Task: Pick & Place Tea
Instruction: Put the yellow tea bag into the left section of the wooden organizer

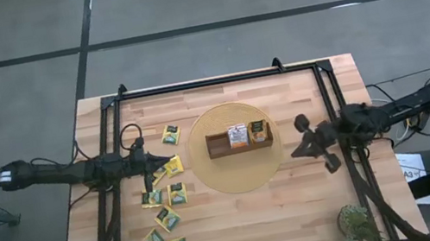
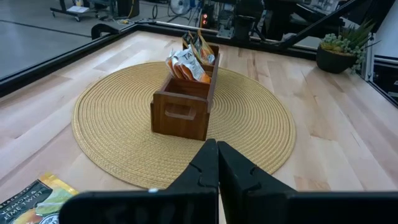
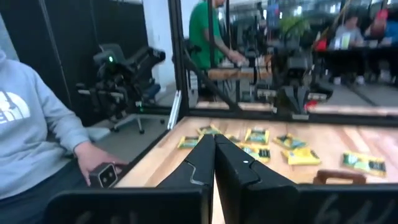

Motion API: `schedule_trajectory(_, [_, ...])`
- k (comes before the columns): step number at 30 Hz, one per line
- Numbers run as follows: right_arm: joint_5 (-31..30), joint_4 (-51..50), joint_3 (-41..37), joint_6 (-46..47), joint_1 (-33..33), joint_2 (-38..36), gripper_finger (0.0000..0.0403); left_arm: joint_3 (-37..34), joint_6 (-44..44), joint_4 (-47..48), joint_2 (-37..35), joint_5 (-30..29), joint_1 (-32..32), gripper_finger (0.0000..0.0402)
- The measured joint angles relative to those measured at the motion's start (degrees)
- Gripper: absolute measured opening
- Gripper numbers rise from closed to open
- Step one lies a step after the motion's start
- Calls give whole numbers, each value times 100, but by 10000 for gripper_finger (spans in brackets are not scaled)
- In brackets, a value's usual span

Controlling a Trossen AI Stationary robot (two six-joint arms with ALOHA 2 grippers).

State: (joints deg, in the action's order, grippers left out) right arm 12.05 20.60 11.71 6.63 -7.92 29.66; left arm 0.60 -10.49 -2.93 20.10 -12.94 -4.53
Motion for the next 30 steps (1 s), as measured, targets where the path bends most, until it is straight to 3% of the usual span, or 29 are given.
schedule_trajectory(8, [5, -124, -636, -167, 2, -1559, 9, 2, -1, 0, -2, -1, 0, 0])
schedule_trajectory(15, [20, -959, -890, -424, 2, -2915, 9, 2, -1, 0, 0, -1, 1, 0])
schedule_trajectory(30, [151, -2025, -934, -684, 4, -2957, 9, 2, -107, -25, 15, -1, -1, 0])
